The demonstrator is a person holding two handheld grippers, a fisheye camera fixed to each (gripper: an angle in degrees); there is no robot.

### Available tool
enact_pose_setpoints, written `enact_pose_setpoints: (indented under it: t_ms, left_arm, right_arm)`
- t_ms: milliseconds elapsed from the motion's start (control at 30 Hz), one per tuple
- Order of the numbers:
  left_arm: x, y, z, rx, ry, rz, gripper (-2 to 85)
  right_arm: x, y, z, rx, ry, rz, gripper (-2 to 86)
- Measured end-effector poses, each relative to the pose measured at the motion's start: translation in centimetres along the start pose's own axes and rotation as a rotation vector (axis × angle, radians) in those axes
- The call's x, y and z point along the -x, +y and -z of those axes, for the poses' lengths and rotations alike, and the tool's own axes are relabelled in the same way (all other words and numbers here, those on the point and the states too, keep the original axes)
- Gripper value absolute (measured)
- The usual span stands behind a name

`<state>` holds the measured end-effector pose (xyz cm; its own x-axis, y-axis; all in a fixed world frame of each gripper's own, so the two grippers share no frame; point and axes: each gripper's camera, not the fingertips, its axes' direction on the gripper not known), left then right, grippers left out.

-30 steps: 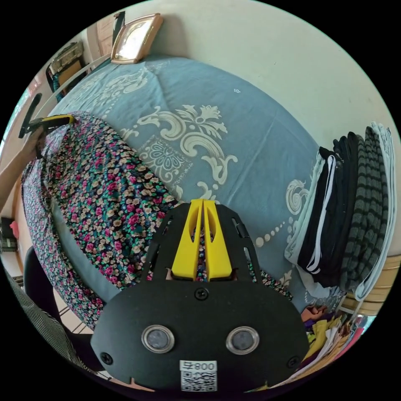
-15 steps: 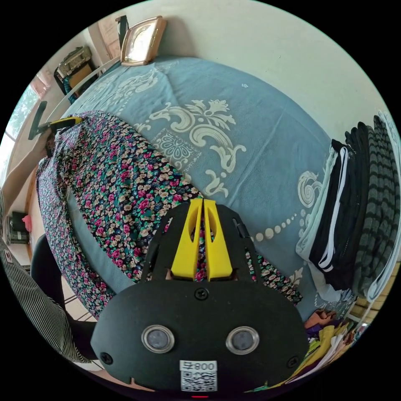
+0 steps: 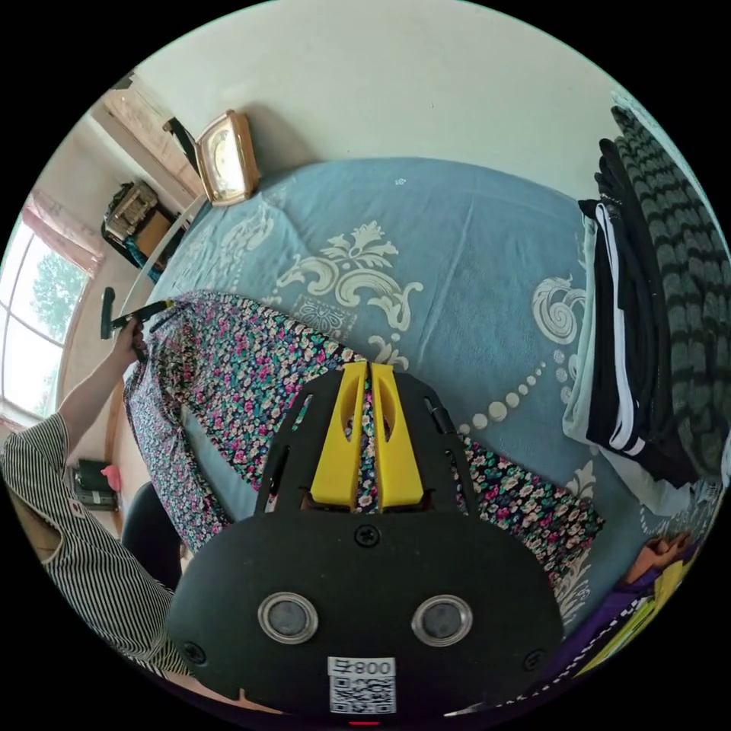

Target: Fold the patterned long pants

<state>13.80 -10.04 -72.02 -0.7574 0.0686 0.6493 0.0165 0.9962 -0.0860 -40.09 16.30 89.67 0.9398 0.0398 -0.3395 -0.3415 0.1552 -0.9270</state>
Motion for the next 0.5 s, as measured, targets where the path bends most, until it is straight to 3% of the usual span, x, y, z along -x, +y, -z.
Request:
enact_pose_setpoints:
  t_ms: [167, 500]
  left_arm:
    - [2.2, -0.9, -0.4, -0.003, -0.025, 0.062, 0.4]
    - [5.2, -2.6, -0.9, 0.020, 0.002, 0.120, 0.3]
  right_arm:
    - [0.5, 2.0, -0.7, 0.020, 0.104, -0.013, 0.2]
    - [-1.2, 2.4, 1.1, -0.042, 0.106, -0.143, 0.0]
